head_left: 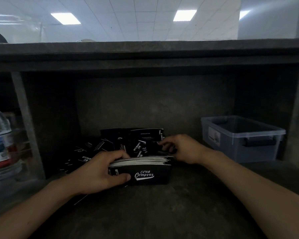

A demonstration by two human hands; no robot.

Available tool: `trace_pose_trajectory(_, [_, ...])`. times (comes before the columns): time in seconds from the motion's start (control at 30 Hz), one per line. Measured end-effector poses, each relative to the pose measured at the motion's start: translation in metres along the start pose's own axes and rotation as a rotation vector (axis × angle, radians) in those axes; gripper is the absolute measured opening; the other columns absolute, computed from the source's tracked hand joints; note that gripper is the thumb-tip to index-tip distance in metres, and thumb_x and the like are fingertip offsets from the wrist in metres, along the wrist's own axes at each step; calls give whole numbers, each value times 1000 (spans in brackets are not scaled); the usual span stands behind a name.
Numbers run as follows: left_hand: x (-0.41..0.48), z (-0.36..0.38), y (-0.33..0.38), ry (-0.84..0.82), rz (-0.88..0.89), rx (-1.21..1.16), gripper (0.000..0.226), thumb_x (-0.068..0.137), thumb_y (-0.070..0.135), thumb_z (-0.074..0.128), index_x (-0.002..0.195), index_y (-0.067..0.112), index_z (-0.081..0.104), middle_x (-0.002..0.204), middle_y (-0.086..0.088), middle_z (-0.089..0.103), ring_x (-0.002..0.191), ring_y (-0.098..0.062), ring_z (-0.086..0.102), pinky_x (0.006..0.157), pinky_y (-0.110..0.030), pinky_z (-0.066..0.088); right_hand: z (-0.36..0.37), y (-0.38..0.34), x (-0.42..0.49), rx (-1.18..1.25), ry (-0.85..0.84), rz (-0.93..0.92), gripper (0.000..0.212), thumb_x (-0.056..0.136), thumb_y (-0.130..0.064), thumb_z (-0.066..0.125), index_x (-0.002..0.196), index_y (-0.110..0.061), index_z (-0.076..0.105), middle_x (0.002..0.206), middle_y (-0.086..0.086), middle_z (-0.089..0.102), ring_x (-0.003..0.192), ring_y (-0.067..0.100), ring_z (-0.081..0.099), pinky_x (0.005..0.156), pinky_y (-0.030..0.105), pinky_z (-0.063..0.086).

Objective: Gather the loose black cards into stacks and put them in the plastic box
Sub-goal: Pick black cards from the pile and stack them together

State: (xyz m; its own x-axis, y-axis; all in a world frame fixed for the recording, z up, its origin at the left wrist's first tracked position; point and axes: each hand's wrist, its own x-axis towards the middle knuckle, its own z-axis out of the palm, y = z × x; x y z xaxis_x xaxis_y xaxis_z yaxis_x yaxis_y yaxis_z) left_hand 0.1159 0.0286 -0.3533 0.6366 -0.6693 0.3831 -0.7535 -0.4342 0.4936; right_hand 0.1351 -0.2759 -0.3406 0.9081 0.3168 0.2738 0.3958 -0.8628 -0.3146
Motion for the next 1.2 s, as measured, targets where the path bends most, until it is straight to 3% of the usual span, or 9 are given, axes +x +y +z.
trace_pose_trajectory(0.17, [0,0,0,18,6,31,22,83,32,78,100,33,64,94,13,73,83,-8,71,71,-29,58,-20,6,1,-121,489,26,65,84,-23,72,143,-35,45,107,-6,69,92,17,68,81,33,55])
trace_pose_trajectory(0.23, [0,0,0,21,11,28,27,82,33,79,103,34,62,97,13,73,85,-8,71,72,-30,59,-25,5,1,135,620,-1,81,82,-12,73,147,-41,35,112,-6,65,88,14,68,76,30,57])
trace_pose_trajectory(0.33, [0,0,-2,28,-5,25,47,79,40,79,118,43,54,107,20,67,95,-5,69,80,-24,57,-29,-3,4,782,608,14,69,84,3,65,135,-40,51,115,-7,65,91,14,71,70,36,61])
trace_pose_trajectory(0.43, [-1,0,-4,20,-59,25,75,74,51,77,137,52,37,112,27,59,103,0,66,89,-23,55,-25,-10,4,983,482,98,45,84,2,70,113,-32,64,109,-1,67,85,14,73,62,35,61])
trace_pose_trajectory(0.6, [-1,-1,-2,33,-93,35,101,73,48,80,151,46,16,121,36,49,110,4,61,95,-14,49,-20,-9,0,826,41,114,25,83,-17,78,104,-22,67,100,4,76,91,15,73,70,27,56])
trace_pose_trajectory(0.7, [0,-1,0,34,-86,27,85,76,40,81,145,45,32,120,31,56,105,2,65,91,-19,53,-14,-11,-5,796,-247,84,10,84,-33,74,90,-25,73,98,2,75,90,12,70,73,23,55])
trace_pose_trajectory(0.83, [1,0,1,-3,-56,16,27,83,32,77,108,34,66,99,15,73,89,-4,71,77,-25,58,0,-13,5,699,-10,93,23,95,-35,61,104,-19,76,104,-5,75,98,7,68,84,25,54])
trace_pose_trajectory(0.97, [0,0,1,-4,-40,17,20,84,31,77,102,32,67,94,14,73,85,-5,71,72,-21,56,13,-10,12,370,-48,-19,38,100,-18,56,135,-31,58,143,-6,55,133,7,45,115,29,32])
trace_pose_trajectory(1.2, [2,0,0,-10,-23,31,20,85,31,77,102,28,67,92,11,73,84,-7,71,72,-25,57,-3,0,9,-192,178,-3,36,81,-53,73,110,-32,72,105,-8,68,98,11,63,87,25,47])
